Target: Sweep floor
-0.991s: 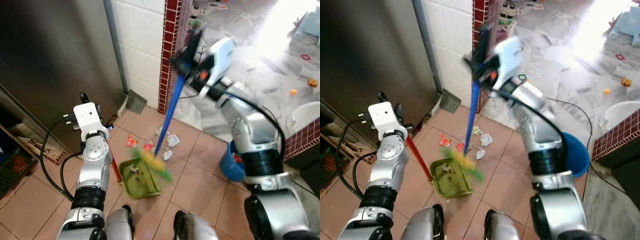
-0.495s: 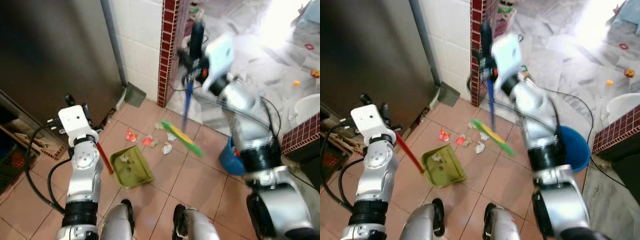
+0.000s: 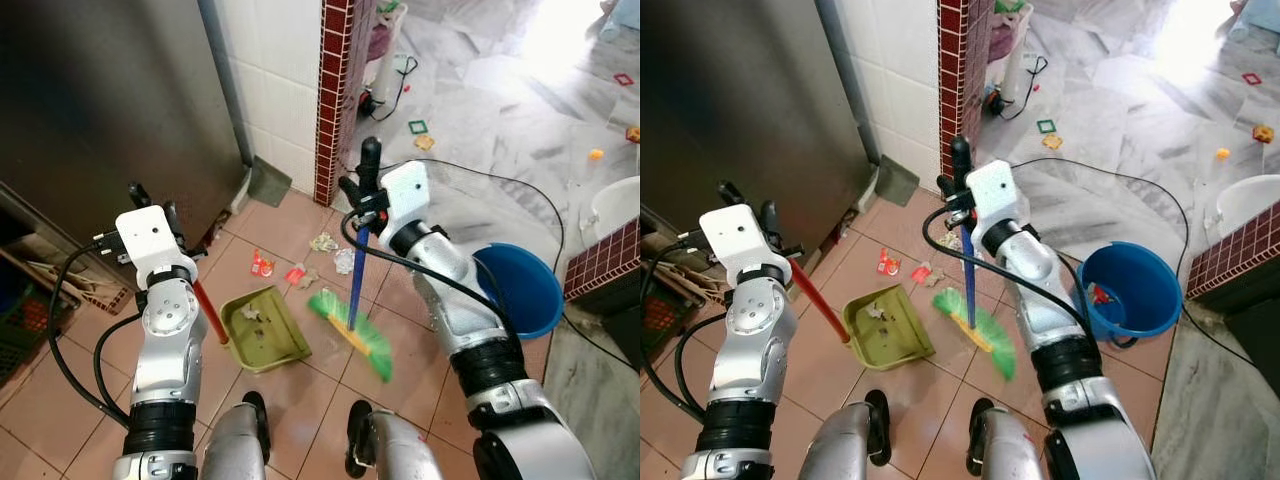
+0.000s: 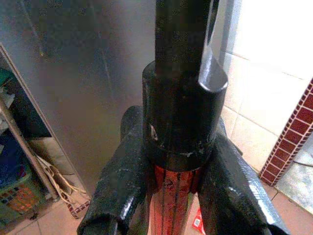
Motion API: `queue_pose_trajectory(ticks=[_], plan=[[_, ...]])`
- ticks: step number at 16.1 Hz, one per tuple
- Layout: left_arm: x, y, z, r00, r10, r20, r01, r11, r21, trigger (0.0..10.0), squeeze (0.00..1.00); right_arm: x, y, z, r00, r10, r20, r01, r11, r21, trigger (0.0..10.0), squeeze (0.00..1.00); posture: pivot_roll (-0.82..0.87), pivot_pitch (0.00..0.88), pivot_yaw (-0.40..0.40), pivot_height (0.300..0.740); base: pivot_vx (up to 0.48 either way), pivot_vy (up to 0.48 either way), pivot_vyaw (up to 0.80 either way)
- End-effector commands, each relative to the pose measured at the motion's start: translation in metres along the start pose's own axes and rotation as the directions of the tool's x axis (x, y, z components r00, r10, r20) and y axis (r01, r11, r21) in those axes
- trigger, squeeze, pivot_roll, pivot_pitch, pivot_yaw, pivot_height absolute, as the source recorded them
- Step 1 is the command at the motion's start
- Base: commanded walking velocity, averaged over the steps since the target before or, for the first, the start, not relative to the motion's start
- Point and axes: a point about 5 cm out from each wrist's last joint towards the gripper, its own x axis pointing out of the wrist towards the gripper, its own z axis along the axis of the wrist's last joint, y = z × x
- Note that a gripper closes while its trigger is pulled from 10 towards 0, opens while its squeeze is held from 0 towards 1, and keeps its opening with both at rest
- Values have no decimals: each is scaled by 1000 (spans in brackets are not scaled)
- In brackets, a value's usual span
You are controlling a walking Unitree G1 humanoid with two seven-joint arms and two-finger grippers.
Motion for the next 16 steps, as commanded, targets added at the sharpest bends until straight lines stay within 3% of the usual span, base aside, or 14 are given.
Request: queue_pose_trajectory(ticks=[1, 3, 5, 9, 11, 14, 16], plan=[[0, 0, -4, 1000, -2, -20, 2, 1000, 17, 10000, 0, -1, 3, 7, 999, 37, 21, -38, 997, 64, 10000, 0, -27, 263, 9, 740, 0, 0, 0], [1, -2, -7, 999, -8, -34, 9, 1000, 17, 10000, 0, -3, 3, 18, 995, 90, 41, -95, 989, 117, 10000, 0, -47, 249, 6, 740, 0, 0, 0], [1, -11, -10, 998, -33, -53, 33, 999, 6, 10000, 0, -4, -3, 49, 984, 146, 105, -164, 967, 196, 10000, 0, -63, 235, 6, 740, 0, 0, 0], [1, -22, -15, 994, -73, -79, 72, 997, -14, 10000, 0, 3, -21, 86, 977, 73, 199, -141, 926, 349, 10000, 0, -77, 210, 11, 740, 0, 0, 0], [1, -27, -18, 992, -92, -91, 91, 996, -24, 10000, 0, 3, -30, 94, 977, 35, 208, -101, 945, 312, 10000, 0, -79, 193, 14, 740, 0, 0, 0], [2, -28, -23, 987, -100, -122, 96, 995, -42, 10000, 0, -2, -51, 102, 979, -53, 197, 24, 989, 146, 10000, 0, -80, 161, 18, 740, 0, 0, 0], [1, -27, -25, 985, -115, -132, 109, 993, -55, 10000, 0, -7, -62, 97, 977, -113, 179, 89, 986, 138, 10000, 0, -76, 144, 17, 740, 0, 0, 0]])
